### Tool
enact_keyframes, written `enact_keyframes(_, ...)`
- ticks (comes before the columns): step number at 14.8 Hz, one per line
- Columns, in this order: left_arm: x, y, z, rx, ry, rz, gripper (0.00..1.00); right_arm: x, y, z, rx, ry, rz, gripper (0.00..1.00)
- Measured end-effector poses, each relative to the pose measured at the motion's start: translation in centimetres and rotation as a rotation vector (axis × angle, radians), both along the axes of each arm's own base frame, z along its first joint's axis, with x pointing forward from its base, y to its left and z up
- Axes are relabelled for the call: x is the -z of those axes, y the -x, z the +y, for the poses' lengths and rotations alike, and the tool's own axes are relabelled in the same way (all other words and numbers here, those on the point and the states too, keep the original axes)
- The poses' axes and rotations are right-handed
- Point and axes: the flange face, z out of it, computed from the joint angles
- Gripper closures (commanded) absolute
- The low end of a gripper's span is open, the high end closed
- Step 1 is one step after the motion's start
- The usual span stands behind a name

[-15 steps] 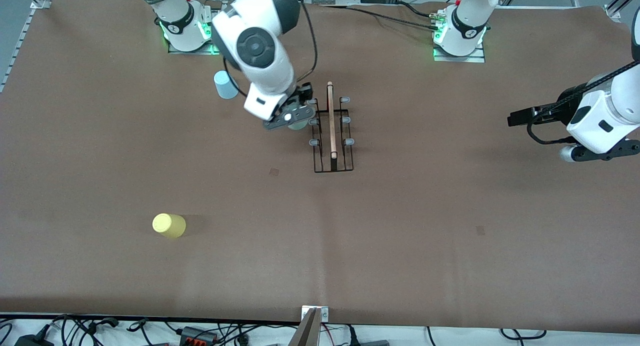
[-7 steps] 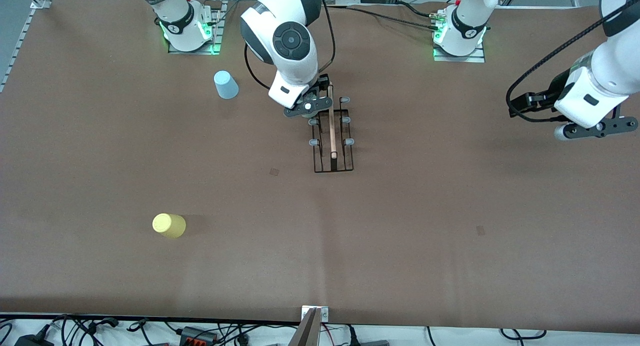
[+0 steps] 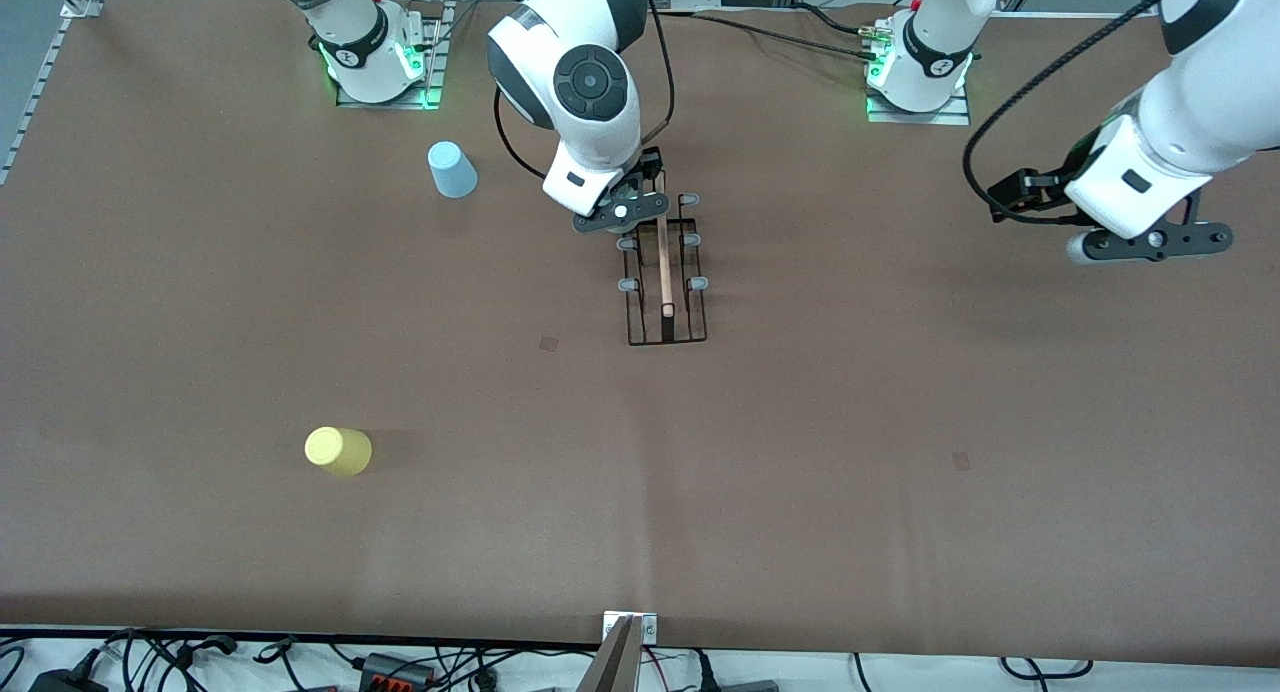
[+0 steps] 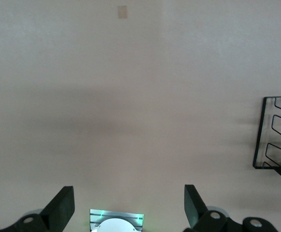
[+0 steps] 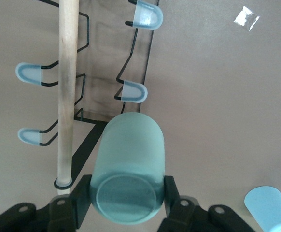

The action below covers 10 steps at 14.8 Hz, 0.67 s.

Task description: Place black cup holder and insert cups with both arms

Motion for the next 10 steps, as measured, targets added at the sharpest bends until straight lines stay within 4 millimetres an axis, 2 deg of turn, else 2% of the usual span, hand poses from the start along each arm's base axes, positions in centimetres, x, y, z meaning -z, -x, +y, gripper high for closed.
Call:
enact_keyframes(4,0.0,0.8,-2.6,0.049,-0.002,0.018,0.0,0.2,-0.3,0.0,0.006,-0.007,-0.01,0.7)
enact_keyframes(8,0.0,1.5,-4.9,0.096,-0.001,0.023,0.0,1.7,-0.6,0.3,0.01,-0.007,-0.015,0.7)
enact_keyframes(10,-0.1,1.8,-5.5,0.107,-0.002,0.027,0.0,2.4,-0.6,0.4,0.01,0.0,-0.009,0.7)
